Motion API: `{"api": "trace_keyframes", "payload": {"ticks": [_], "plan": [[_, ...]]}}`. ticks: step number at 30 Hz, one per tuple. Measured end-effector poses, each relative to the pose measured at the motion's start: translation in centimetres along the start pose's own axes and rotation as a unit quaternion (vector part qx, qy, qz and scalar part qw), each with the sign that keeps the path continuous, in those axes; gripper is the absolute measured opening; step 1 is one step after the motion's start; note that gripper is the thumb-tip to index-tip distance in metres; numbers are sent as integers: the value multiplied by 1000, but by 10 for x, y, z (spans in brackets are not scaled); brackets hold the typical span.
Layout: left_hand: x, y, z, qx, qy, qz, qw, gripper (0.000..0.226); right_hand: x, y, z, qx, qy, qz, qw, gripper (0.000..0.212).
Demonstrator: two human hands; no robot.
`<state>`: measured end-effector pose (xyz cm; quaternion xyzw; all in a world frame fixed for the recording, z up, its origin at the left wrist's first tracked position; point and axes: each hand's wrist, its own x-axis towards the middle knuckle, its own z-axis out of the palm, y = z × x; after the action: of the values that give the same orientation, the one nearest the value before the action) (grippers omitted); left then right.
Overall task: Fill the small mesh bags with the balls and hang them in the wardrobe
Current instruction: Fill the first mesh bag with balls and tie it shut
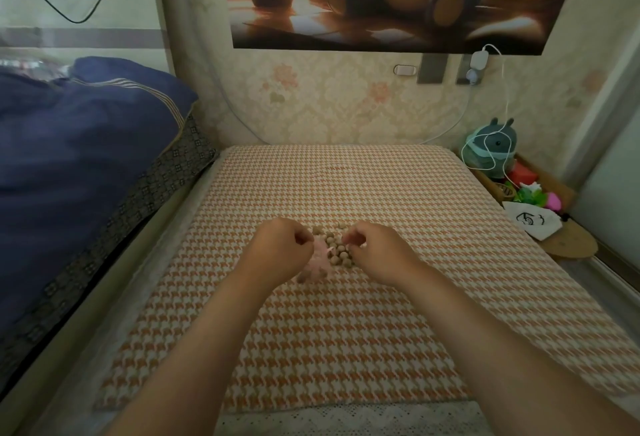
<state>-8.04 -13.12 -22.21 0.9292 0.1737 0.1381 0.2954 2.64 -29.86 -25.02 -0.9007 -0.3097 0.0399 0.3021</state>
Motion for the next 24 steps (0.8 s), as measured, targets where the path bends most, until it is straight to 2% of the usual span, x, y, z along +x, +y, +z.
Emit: {"api": "trace_keyframes", "payload": {"ticks": [4,7,14,18,21,24], "plan": [[2,-8,1,17,-9,3,1000,24,8,4,13,-124,-30,19,992,21],[2,-7,0,13,-27,2,1000,23,12,6,22,-158,-28,12,987,23],[2,-12,0,25,-51,4,998,23,15,8,33,-210,-13,-33,977,11],[2,-15,-3,-6,-80,14,997,33,15,6,34,-146,-2,-5,989,7],[2,-18,-4,-19,-97,19,995,38,14,-6,24,-24,53,6,998,6],[3,-18,-5,-28,-103,15,994,40,8,-29,10,105,90,-25,990,7]]}}
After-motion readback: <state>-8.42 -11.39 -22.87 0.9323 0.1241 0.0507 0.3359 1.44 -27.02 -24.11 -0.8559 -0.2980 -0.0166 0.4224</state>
